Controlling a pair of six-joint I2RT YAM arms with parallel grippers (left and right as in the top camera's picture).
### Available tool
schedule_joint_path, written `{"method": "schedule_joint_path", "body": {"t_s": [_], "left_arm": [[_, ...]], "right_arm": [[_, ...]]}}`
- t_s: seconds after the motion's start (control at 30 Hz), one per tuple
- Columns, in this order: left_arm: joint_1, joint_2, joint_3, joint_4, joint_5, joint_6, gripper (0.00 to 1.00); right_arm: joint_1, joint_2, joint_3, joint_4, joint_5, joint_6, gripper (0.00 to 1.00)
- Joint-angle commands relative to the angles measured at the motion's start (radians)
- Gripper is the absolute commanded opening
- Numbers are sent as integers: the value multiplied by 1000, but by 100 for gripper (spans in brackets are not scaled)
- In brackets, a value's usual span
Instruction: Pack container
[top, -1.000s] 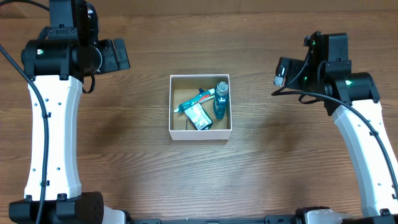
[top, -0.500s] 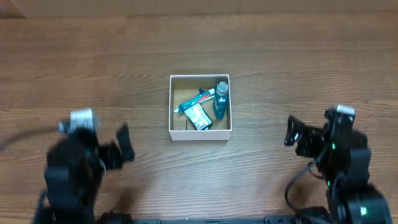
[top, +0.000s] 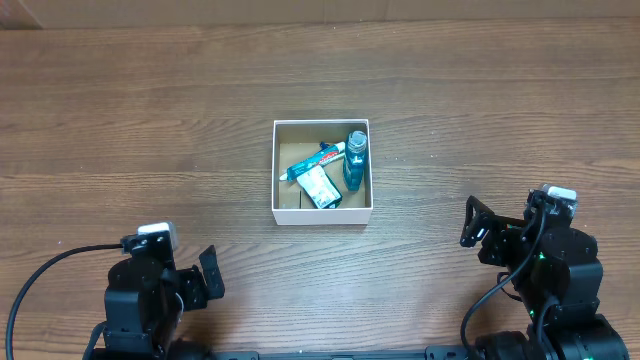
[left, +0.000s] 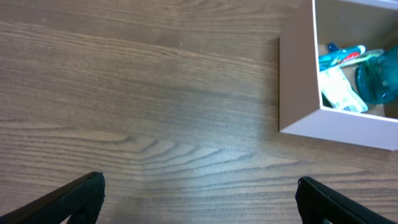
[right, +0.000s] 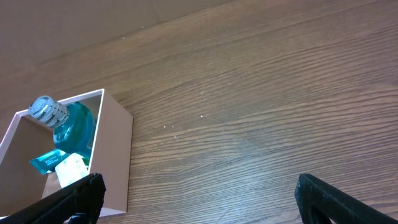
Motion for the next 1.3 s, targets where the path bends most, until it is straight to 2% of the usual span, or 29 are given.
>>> {"method": "schedule_joint_path", "body": {"t_s": [0.0, 0.17, 0.23, 0.37, 0.47, 0.63, 0.83, 0.93, 1.03, 1.17, 1.27], "left_arm": [[-4, -5, -5, -3, -10, -13, 100], [-4, -5, -5, -3, -10, -13, 100], [-4, -5, -5, -3, -10, -13, 100], [-4, -5, -5, -3, -10, -13, 100], [-4, -5, -5, -3, -10, -13, 100], [-4, -5, -5, -3, -10, -13, 100], [-4, -5, -5, -3, -10, -13, 100], [-4, -5, -5, -3, -10, -13, 100], [-4, -5, -5, -3, -10, -13, 100], [-4, -5, -5, -3, -10, -13, 100], [-4, -5, -5, -3, -10, -13, 100]], "right_arm": [[3, -3, -7, 5, 10, 3, 100], [3, -5, -8, -42, 12, -6, 100], [3, -7, -18, -3, 11, -7, 100], [3, -83, -158, 207, -69, -147, 100], [3, -252, -345, 442, -97, -166, 100], [3, -366, -517, 767, -95, -230, 100], [3, -420, -655, 989, -95, -337, 100], [-5, -513, -716, 990, -89, -339, 100], [-9, -512, -716, 969, -88, -349, 100], [-8, -512, -716, 751, -150, -348, 100], [-8, -512, -716, 752, -155, -340, 100]]}}
